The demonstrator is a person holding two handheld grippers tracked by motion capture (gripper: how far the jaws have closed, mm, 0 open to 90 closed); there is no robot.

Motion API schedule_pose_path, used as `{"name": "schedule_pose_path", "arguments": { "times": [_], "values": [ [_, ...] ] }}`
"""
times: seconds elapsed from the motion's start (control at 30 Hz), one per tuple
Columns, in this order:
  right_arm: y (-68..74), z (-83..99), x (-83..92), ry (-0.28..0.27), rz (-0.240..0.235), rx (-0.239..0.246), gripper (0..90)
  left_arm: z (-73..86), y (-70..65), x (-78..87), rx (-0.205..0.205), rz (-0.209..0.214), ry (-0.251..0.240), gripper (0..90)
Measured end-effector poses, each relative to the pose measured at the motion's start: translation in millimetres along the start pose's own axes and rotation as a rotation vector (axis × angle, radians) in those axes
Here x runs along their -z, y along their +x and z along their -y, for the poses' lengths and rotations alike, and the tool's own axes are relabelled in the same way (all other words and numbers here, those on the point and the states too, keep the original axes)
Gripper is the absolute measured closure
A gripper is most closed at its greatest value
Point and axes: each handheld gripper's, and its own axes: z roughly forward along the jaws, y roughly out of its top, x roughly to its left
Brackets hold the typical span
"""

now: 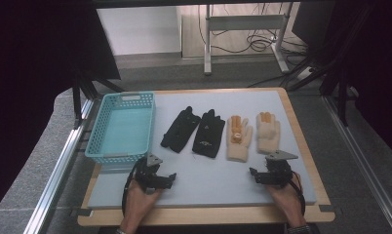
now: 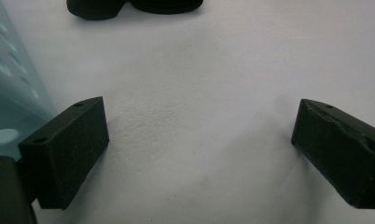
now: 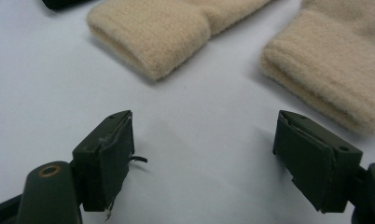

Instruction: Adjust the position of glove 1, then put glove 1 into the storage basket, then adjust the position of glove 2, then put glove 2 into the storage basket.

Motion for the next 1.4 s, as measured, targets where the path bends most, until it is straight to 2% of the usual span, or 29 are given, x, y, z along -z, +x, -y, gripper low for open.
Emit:
{"name": "schedule_pose_path", "arguments": {
  "times": [0.93,1.2,1.4],
  "values": [
    [0.4,-0.3,0.1,0.005,-0.003,0.003,18.2,0.2,0.3,0.3,0.003,-0.001,-0.002,4.9],
    [-1.4,-0.5,1.7,0.0,-0.016,-0.017,20.6,0.1,0.7,0.5,0.0,-0.001,0.001,5.0],
    [-3.0,-3.9,4.8,0.003,-0.047,-0.037,21.1,0.2,0.5,0.3,0.003,-0.001,-0.001,5.1]
  ]
}}
